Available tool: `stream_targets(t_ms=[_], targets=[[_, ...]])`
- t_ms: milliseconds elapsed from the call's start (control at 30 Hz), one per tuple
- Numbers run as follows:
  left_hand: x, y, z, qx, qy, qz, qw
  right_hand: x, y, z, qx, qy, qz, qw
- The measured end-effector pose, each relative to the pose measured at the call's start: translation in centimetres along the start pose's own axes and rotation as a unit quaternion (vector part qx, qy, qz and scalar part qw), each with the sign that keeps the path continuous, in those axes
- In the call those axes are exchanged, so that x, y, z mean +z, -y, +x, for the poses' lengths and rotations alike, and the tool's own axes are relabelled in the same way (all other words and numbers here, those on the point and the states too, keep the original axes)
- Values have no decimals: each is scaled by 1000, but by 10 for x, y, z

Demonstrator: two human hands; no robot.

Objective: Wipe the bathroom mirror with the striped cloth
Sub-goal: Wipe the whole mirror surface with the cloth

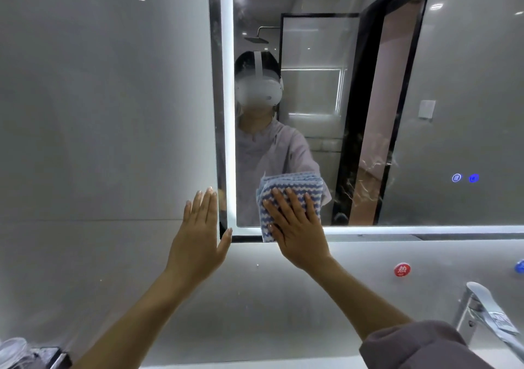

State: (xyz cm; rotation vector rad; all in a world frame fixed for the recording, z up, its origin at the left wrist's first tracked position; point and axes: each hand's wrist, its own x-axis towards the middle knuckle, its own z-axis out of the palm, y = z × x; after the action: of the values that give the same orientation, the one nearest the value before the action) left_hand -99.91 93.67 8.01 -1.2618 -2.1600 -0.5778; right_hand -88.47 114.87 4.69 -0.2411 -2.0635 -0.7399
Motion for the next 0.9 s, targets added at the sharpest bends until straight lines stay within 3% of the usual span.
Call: stream_targets(t_ms=[433,900], targets=[[-4,10,-2,-13,15,19,1000,0,18,-13,21,9,37,999],[-22,19,2,-1,9,31,999,-54,-15,146,29,10,-4,1000]])
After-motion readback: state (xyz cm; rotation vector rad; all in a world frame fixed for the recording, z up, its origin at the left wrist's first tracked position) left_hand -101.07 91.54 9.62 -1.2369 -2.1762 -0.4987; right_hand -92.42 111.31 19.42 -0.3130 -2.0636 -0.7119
